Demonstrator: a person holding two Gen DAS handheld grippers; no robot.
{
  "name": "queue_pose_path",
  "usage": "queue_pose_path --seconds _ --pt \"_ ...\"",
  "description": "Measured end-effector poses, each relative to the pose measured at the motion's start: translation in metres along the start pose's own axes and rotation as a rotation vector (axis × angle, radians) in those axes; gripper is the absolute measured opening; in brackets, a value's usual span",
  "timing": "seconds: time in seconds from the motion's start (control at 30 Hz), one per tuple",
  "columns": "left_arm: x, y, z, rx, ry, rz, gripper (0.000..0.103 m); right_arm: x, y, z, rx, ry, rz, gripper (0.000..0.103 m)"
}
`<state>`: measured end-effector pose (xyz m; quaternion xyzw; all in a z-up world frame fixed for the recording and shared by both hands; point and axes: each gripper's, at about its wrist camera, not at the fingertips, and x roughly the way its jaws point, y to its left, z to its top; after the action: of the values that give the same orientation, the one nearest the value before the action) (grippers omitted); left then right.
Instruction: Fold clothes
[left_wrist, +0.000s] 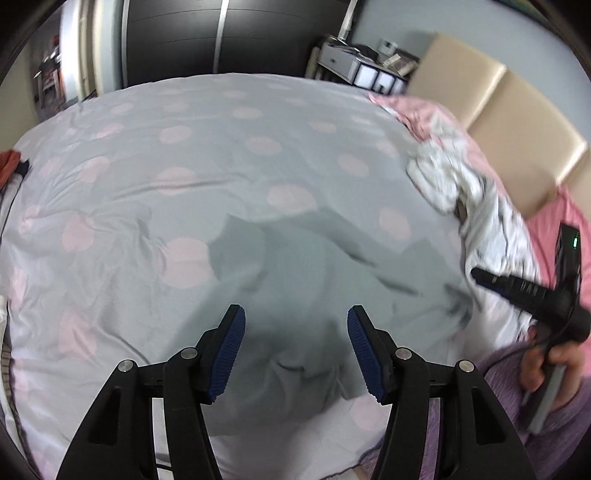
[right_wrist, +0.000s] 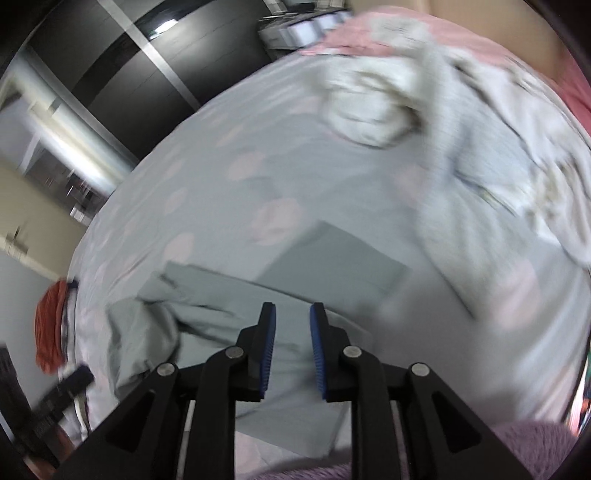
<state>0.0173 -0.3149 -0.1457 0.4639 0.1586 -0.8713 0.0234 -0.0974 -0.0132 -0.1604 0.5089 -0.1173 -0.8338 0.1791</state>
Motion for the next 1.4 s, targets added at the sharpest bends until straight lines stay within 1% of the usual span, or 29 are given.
queue_pose_path --seconds 0.07,0.17,0.27,0.37,0.43,0.5,0.53,0.63,0.7,0.73,0.93,1.07,1.13,1.17,1.2,1.23,1.3,1.4 --pt "0.001 0.011 0.013 -0.019 -0.003 0.036 0.059 0.009 0.020 0.006 -0.072 0.009 0.023 0.023" --pt "0.004 0.021 0.026 -0.017 0.000 0.097 0.059 0.028 0.047 0.014 -0.168 0.025 0.048 0.023" --pt "0.023 0.034 0.031 -0.026 0.012 0.102 0.059 0.057 0.071 0.022 -0.249 0.038 0.060 0.023" --pt "0.053 0.041 0.030 -0.043 0.063 0.076 0.059 0.086 0.089 0.028 -0.312 0.070 0.068 0.023" --pt "0.068 0.038 0.030 -0.020 0.091 0.086 0.059 0.105 0.101 0.033 -0.361 0.090 0.073 0.024" --pt "0.080 0.036 0.031 0.003 0.113 0.093 0.059 0.124 0.110 0.038 -0.404 0.106 0.079 0.026" --pt "0.084 0.036 0.031 0.011 0.124 0.093 0.059 0.131 0.111 0.039 -0.410 0.113 0.092 0.028" --pt "0.099 0.040 0.030 0.007 0.159 0.087 0.059 0.146 0.112 0.040 -0.394 0.150 0.182 0.036" --pt "0.107 0.043 0.028 -0.004 0.185 0.091 0.059 0.154 0.112 0.040 -0.387 0.165 0.217 0.041" --pt "0.110 0.044 0.027 -0.010 0.194 0.091 0.059 0.157 0.111 0.040 -0.383 0.171 0.233 0.041" --pt "0.120 0.044 0.024 -0.015 0.224 0.104 0.059 0.186 0.111 0.037 -0.381 0.231 0.244 0.042" --pt "0.122 0.045 0.021 -0.023 0.235 0.109 0.059 0.187 0.120 0.028 -0.431 0.239 0.235 0.043" --pt "0.121 0.046 0.019 -0.029 0.237 0.112 0.059 0.186 0.126 0.022 -0.473 0.236 0.216 0.041" --pt "0.121 0.045 0.019 -0.029 0.238 0.115 0.059 0.185 0.130 0.018 -0.506 0.228 0.195 0.037" --pt "0.120 0.045 0.018 -0.028 0.238 0.120 0.059 0.183 0.134 0.014 -0.539 0.221 0.174 0.031" --pt "0.120 0.044 0.017 -0.026 0.237 0.125 0.060 0.181 0.137 0.012 -0.557 0.215 0.160 0.029" --pt "0.117 0.043 0.015 -0.022 0.232 0.135 0.060 0.175 0.139 0.010 -0.574 0.194 0.131 0.015" --pt "0.111 0.041 0.013 -0.023 0.217 0.149 0.060 0.162 0.137 0.012 -0.572 0.137 0.083 0.010"
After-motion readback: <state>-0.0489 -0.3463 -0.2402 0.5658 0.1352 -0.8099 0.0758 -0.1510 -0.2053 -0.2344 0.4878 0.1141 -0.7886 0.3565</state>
